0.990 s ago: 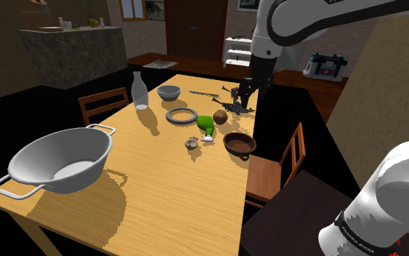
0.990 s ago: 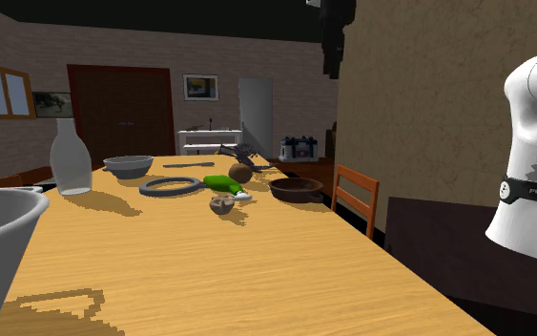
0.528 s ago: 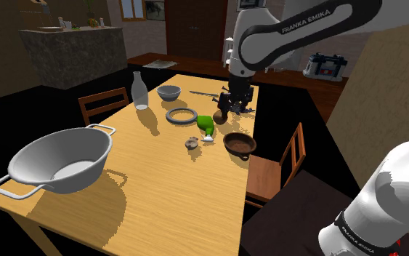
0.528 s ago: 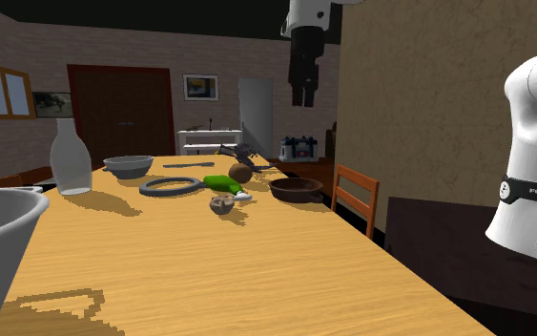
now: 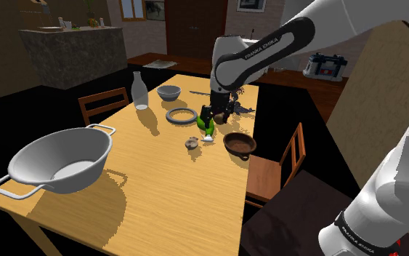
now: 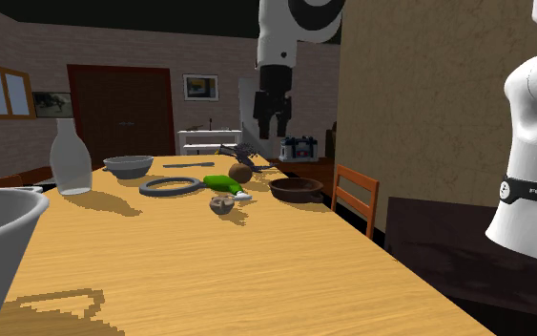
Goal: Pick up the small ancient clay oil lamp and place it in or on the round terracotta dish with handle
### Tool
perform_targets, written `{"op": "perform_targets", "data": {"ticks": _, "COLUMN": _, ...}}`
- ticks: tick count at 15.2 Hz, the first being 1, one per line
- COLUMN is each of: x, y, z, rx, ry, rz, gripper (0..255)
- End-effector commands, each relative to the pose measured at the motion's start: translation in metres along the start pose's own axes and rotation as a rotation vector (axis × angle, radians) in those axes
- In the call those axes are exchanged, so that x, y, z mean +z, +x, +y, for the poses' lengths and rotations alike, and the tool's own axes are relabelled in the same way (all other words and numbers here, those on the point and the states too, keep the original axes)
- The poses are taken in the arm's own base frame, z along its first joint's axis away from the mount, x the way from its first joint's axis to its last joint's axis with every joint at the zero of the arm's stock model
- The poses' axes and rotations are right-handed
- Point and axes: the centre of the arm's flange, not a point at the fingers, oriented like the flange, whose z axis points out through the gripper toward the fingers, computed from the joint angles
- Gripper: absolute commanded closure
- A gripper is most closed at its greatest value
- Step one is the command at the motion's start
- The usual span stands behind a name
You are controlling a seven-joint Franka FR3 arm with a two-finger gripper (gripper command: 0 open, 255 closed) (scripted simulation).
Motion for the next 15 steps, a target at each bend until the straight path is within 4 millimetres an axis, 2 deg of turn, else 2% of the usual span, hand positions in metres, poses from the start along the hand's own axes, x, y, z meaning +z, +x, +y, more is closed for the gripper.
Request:
{"op": "perform_targets", "data": {"ticks": 1, "x": 0.023, "y": 0.018, "z": -0.003, "rx": 0.015, "ry": 0.005, "rz": -0.001, "gripper": 0}}
{"op": "perform_targets", "data": {"ticks": 13, "x": 0.142, "y": 0.117, "z": -0.032, "rx": 0.099, "ry": 0.029, "rz": -0.011, "gripper": 0}}
{"op": "perform_targets", "data": {"ticks": 15, "x": 0.153, "y": 0.117, "z": -0.032, "rx": 0.099, "ry": 0.029, "rz": -0.011, "gripper": 0}}
